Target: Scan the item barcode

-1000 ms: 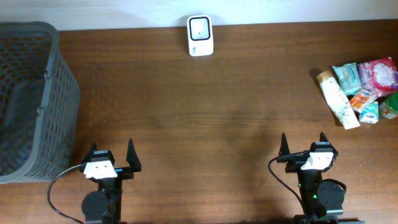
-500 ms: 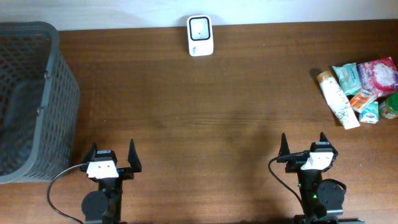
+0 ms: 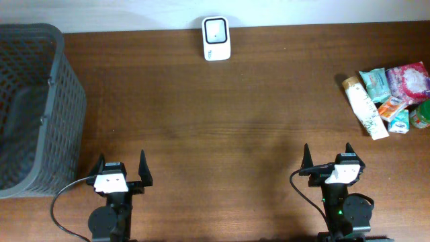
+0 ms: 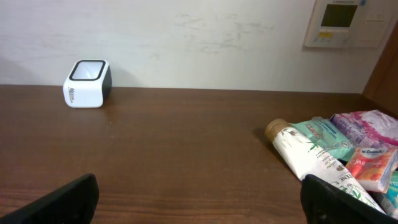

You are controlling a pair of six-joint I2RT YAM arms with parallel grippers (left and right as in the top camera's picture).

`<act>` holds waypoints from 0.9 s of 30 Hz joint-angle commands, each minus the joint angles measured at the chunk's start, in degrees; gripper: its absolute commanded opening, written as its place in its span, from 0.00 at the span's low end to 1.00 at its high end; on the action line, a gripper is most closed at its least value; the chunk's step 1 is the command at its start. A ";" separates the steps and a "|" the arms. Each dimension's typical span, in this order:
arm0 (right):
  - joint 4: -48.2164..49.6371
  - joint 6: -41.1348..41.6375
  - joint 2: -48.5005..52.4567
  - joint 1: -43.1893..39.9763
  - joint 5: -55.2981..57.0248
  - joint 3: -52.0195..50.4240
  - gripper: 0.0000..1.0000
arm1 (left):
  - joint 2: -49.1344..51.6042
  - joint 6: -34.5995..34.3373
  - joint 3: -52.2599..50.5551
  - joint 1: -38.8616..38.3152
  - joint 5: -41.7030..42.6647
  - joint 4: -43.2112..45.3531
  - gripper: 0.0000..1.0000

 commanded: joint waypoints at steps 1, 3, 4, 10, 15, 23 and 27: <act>-0.17 0.28 -0.39 -0.22 0.66 -0.50 0.99 | -0.39 0.26 -0.20 -0.07 0.66 -0.26 0.99; -0.20 0.28 -0.39 -0.22 0.66 -0.50 0.99 | -0.39 0.26 -0.20 -0.07 0.63 -0.28 0.99; -0.17 0.28 -0.39 -0.22 0.66 -0.50 0.99 | -0.39 0.26 -0.20 -0.07 0.66 -0.28 0.99; -0.20 0.28 -0.39 -0.22 0.66 -0.50 0.99 | -0.39 0.26 -0.20 -0.07 0.66 -0.26 0.99; -0.17 0.28 -0.39 -0.22 0.66 -0.50 0.99 | -0.39 0.26 -0.20 -0.07 0.66 -0.26 0.99; -0.28 0.26 -0.39 3.26 0.66 -0.50 0.99 | -0.39 0.26 -0.20 -0.07 0.66 -0.26 0.99; -0.31 0.26 -0.39 2.23 0.52 -0.50 0.99 | -0.39 0.26 -0.20 -0.07 0.66 -0.26 0.99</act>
